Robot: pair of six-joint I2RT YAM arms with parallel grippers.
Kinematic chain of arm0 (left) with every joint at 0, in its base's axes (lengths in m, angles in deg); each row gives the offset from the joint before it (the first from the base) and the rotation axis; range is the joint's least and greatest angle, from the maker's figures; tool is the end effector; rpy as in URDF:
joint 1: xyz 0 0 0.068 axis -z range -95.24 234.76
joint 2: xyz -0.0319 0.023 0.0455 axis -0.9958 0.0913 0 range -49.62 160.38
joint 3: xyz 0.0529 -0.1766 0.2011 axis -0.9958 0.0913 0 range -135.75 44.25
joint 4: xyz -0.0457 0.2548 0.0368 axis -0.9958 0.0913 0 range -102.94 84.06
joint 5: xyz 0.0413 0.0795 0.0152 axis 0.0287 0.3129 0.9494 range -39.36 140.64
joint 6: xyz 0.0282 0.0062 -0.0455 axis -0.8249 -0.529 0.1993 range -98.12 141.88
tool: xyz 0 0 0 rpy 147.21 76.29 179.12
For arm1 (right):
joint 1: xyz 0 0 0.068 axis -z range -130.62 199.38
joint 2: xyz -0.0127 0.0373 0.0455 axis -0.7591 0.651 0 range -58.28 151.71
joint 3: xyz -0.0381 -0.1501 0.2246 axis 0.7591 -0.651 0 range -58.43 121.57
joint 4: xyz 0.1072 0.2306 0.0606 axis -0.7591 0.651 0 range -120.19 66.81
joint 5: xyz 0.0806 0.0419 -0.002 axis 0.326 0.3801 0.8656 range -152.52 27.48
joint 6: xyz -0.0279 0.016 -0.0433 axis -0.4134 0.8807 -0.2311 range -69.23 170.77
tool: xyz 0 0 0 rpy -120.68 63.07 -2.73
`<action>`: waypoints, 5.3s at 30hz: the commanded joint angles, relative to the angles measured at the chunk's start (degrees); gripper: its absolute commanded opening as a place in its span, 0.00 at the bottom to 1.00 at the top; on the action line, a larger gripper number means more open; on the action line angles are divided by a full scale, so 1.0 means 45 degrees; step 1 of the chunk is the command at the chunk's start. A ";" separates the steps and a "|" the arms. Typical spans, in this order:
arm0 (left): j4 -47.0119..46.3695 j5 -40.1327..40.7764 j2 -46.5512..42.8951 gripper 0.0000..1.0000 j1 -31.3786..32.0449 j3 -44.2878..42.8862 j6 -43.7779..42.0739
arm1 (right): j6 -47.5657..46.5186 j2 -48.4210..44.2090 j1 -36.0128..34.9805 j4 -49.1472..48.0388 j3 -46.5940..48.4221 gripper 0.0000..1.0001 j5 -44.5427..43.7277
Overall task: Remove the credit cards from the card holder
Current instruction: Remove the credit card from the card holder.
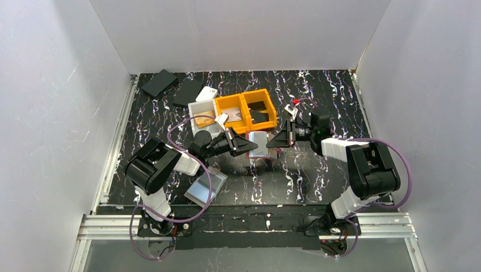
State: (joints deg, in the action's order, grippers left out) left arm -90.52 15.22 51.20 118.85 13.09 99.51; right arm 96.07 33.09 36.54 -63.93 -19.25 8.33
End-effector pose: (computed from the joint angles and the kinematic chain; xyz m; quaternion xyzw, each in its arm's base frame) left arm 0.2476 -0.1925 0.1781 -0.0189 0.6660 -0.7068 0.2380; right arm 0.2901 0.1006 0.1935 -0.1405 0.7295 0.6425 0.1878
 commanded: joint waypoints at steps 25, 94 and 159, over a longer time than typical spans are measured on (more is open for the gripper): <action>-0.0699 -0.0651 -0.0589 0.00 -0.1021 0.0420 0.0413 | -0.0656 0.0127 0.0511 -0.0243 -0.0181 0.01 0.0305; 0.2387 0.0771 0.3554 0.13 0.0469 -0.0375 -0.0935 | -0.8445 0.3562 -0.0213 0.9019 0.2211 0.01 -0.1863; 0.6049 0.1567 0.4309 0.00 0.0433 0.0029 -0.2443 | -1.0025 0.3445 0.1486 1.1149 0.2856 0.10 -0.1560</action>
State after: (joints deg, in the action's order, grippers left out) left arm -77.85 20.73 66.76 120.99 10.49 90.72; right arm 52.05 48.41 42.84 -14.58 -8.34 -0.57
